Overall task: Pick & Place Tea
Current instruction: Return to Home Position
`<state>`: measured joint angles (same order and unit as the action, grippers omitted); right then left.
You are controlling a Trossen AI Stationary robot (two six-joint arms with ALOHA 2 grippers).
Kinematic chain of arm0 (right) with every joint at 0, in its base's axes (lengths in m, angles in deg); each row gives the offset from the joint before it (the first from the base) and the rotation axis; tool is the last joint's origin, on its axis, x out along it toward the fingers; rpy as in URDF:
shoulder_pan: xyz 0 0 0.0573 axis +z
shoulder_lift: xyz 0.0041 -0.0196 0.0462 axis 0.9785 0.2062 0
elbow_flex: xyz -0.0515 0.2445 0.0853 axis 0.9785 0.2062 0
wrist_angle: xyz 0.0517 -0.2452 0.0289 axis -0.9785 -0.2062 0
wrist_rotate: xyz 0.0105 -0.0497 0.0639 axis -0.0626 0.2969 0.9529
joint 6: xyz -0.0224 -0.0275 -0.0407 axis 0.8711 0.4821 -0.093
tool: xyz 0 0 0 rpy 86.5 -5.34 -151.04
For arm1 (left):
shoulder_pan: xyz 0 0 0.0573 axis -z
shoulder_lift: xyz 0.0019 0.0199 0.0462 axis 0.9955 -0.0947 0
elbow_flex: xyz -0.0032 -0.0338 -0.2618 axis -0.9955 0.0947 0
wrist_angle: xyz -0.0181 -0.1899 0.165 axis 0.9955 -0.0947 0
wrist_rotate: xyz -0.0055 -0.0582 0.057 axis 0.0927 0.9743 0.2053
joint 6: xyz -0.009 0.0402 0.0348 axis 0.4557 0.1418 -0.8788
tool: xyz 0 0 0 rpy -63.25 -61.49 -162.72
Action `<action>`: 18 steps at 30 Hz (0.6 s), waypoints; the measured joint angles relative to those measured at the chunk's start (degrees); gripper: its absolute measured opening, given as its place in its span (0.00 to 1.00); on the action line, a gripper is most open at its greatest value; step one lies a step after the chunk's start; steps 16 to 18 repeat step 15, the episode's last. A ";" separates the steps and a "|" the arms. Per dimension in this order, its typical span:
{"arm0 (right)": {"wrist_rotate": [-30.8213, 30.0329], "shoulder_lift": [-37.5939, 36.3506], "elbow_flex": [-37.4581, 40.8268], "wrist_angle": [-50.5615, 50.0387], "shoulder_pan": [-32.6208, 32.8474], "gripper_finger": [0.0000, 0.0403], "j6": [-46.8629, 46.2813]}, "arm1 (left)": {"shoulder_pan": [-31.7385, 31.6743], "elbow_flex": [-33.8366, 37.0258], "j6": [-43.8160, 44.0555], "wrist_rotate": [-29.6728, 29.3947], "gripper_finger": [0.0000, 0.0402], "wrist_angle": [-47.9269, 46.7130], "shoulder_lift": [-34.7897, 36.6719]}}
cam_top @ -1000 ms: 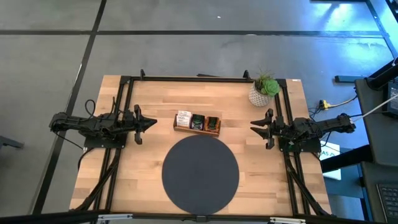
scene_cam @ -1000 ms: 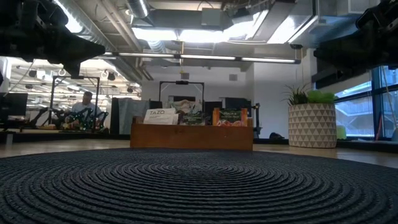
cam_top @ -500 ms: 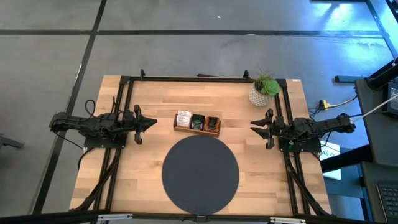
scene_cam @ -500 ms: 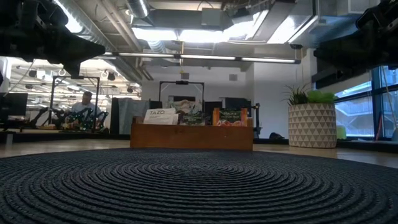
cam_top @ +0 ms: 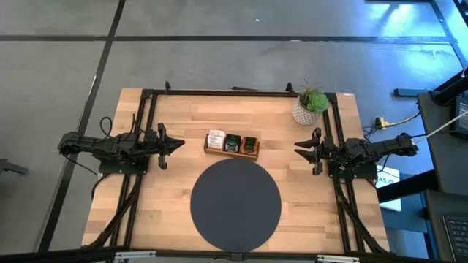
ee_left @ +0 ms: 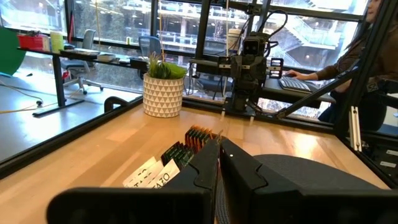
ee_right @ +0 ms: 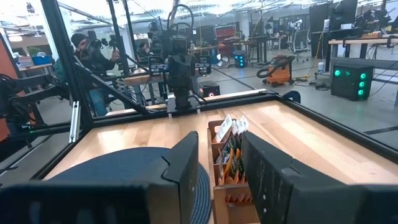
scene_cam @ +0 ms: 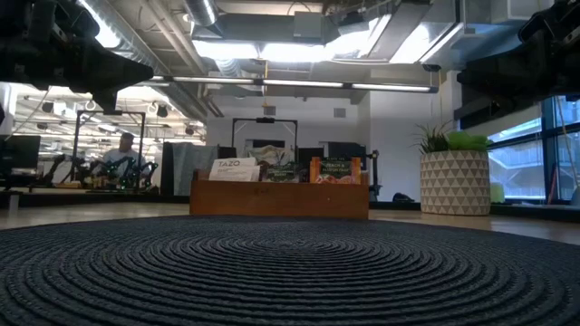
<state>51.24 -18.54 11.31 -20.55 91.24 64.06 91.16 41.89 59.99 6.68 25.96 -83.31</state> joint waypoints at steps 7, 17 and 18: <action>0.00 0.00 0.00 0.00 -0.01 0.31 -0.19 | -0.02 0.00 -0.02 0.00 0.03 0.00 0.00; 0.00 0.00 0.00 0.00 -0.02 0.31 0.01 | 0.00 0.00 -0.02 0.00 0.04 -0.01 0.00; 0.00 0.00 0.00 0.00 -0.02 0.31 0.01 | 0.00 0.00 -0.02 0.00 0.04 -0.01 0.00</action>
